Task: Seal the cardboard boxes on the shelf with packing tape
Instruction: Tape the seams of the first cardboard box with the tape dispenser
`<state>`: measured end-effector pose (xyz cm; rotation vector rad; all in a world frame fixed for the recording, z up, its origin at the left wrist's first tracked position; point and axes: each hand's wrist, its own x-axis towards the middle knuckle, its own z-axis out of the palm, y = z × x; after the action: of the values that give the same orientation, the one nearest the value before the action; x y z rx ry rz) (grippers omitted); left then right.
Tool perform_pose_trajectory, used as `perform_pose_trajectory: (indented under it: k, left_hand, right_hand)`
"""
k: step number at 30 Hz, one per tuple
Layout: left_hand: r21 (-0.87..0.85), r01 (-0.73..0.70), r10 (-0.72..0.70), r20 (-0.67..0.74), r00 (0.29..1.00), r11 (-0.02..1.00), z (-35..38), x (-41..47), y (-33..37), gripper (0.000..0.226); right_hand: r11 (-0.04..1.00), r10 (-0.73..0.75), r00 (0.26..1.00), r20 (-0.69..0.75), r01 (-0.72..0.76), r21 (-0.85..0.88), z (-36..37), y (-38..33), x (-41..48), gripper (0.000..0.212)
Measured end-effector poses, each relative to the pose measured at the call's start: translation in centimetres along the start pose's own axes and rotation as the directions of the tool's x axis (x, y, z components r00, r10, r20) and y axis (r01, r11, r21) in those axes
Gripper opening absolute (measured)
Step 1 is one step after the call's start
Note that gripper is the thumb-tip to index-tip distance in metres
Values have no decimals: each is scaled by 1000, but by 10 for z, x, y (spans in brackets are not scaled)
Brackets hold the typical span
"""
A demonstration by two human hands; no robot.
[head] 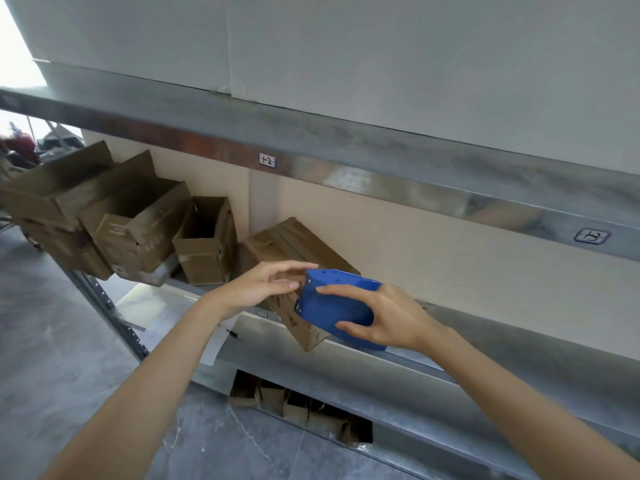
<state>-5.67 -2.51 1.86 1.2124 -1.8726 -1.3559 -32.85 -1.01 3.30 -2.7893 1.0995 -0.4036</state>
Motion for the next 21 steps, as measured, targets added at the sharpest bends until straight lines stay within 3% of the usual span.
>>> perform_pose_trajectory:
  k: [8,16,21]
  left_hand:
    - [0,15,-15,40,999,1000,14,5,-3,47]
    - [-8,-19,19,-9,1000,1000,21,7,-9,34]
    - [-101,13,-18,-51,999,995,29,5,-6,48]
  right_hand:
    - [1000,-20,1000,-6,20,20,2,-6,-7,57]
    - [999,-52,998,-24,52,2,6,-7,-11,56]
    - [994,9,999,-39,-5,110,6,-10,-12,57]
